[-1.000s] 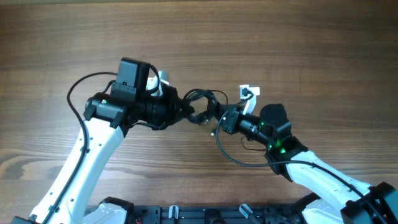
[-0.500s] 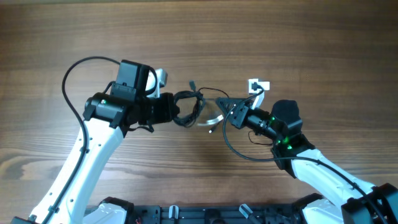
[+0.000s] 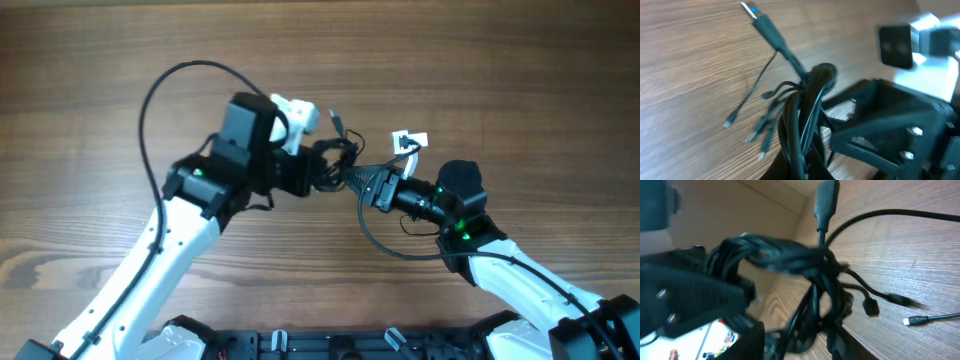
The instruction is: Untangle cables
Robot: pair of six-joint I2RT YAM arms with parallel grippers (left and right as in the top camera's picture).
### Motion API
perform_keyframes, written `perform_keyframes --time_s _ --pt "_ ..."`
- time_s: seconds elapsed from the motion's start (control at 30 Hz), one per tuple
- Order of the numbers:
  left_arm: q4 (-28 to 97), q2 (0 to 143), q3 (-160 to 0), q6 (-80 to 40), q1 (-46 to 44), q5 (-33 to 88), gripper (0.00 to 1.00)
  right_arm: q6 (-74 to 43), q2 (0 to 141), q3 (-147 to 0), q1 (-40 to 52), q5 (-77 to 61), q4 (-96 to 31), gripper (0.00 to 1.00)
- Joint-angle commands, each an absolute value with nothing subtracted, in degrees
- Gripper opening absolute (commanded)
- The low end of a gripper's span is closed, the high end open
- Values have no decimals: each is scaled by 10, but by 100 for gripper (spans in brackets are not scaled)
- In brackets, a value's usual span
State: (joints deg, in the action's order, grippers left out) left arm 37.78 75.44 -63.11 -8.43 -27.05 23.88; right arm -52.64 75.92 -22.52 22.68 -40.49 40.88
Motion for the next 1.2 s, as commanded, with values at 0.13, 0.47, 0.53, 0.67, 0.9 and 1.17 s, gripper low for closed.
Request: perform_keyframes --time_s 0.13,0.47,0.53,0.67,0.9,1.17 --pt "374 748 -637 -32 -323 255 4 -542 766 -226 226 -390 387 24" --pt "391 748 -637 -348 -257 -34 4 -496 766 -226 226 -474 382 5" --pt "397 748 -637 -410 -228 -37 4 -480 766 -226 226 -507 394 5" --pt "420 748 -637 -526 -173 -37 4 -479 766 -226 226 -540 409 5" --pt "424 748 -637 -604 -151 -36 4 -480 766 -226 226 -527 372 5" --pt "383 748 -637 -143 -153 198 4 -480 766 -226 226 -428 353 50"
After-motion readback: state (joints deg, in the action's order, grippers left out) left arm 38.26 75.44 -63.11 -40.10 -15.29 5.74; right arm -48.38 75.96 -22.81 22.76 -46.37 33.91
